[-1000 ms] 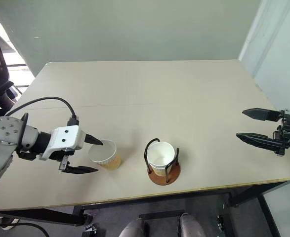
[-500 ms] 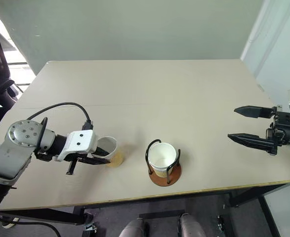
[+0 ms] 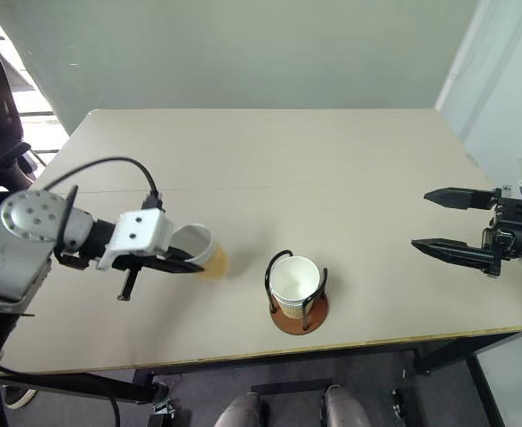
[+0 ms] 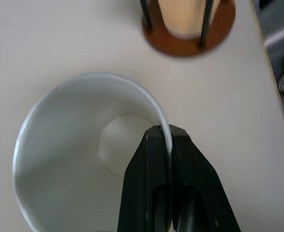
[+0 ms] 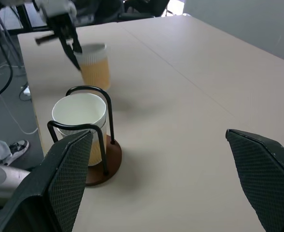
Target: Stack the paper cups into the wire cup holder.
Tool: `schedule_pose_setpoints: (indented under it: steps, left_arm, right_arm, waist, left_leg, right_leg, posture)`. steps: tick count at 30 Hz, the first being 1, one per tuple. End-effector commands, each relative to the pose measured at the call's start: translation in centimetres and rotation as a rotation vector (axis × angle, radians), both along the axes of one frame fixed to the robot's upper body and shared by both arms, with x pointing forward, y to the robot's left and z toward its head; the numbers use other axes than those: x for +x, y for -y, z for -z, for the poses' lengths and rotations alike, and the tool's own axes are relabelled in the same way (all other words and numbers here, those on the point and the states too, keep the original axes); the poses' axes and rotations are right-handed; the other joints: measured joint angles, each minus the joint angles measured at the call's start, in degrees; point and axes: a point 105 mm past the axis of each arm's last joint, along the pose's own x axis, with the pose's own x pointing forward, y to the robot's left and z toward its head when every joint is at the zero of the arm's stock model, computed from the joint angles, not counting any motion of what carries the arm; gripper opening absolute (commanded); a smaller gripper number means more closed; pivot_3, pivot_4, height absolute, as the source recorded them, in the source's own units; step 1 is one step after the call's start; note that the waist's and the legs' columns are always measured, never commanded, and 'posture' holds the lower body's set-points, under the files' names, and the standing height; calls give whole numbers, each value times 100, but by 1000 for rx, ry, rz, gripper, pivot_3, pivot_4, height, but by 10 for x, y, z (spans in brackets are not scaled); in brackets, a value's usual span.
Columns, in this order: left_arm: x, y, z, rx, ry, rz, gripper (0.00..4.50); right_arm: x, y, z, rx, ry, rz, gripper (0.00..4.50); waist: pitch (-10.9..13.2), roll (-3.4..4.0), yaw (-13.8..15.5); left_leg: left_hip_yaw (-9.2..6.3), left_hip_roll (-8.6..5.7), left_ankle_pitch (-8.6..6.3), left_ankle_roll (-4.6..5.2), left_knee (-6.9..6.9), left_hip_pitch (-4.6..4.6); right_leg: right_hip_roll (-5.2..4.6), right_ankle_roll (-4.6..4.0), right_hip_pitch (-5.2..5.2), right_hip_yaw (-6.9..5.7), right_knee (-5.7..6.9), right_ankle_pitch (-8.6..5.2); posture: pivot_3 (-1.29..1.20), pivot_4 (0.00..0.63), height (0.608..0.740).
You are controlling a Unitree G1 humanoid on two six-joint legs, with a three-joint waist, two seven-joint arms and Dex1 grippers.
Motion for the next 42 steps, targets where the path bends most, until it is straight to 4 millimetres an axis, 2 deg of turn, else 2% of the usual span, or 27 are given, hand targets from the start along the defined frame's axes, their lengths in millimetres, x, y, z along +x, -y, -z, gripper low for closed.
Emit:
schedule_pose_setpoints:
  steps: [1, 5, 8, 12, 19, 24, 30, 42]
  left_arm:
    - [-11, 10, -51, -93, 54, 139, 21]
    - [-26, 35, -81, -177, 52, 337, 21]
    - [-38, 52, -90, -183, 43, 480, 21]
    - [-37, 71, -95, -152, 62, 602, 21]
    - [-18, 93, -88, -42, 124, 704, 21]
    - [-9, 110, -74, 28, 129, 771, 21]
    - [-19, 117, -71, 14, 99, 842, 21]
    - [-16, 128, -56, 25, 93, 878, 21]
  right_arm:
    - [-10, 8, -6, -25, 2, -4, 4500]
    - [-14, 7, -5, -17, -5, -13, 4500]
    - [-15, 6, -4, -12, 0, 1, 4500]
    - [-17, 6, -2, -8, 2, 17, 4500]
    - [-26, -1, -4, -16, 19, 30, 4500]
    - [-33, -2, -3, -13, 23, 50, 4500]
    - [-37, -2, 0, -9, 16, 72, 4500]
    - [-34, -3, -2, -24, 31, 83, 4500]
  waist:
    - [0, 0, 36]
    - [0, 3, 47]
    - [0, 4, 47]
    - [1, 5, 50]
    - [4, 11, 82]
    - [5, 9, 100]
    - [5, 10, 118]
    - [6, 11, 180]
  left_leg:
    - [-1, 0, -1, 2, 2, -2]
    - [5, -8, -7, 12, 7, -3]
    - [6, -13, -11, 19, 8, 1]
    - [6, -21, -17, 31, 32, -6]
    - [8, -34, -27, 50, 65, -19]
    - [11, -39, -37, 68, 75, -31]
    - [15, -43, -46, 81, 99, -54]
    - [15, -51, -70, 110, 161, -80]
  right_leg:
    - [0, 0, 1, -1, -2, 0]
    - [-12, 10, 7, -1, -16, 6]
    - [-19, 33, 21, -1, -42, 17]
    - [-28, 55, 27, 0, -50, 24]
    - [-43, 75, 38, 5, -54, 24]
    - [-44, 102, 40, 3, -59, 13]
    - [-42, 148, 35, 1, -62, -1]
    - [-55, 166, 41, -1, -66, -6]
  posture:
    - [0, 150, 740]
    - [0, 150, 740]
    - [0, 150, 740]
    - [0, 150, 740]
    - [0, 150, 740]
    - [0, 150, 740]
    - [0, 150, 740]
    - [0, 150, 740]
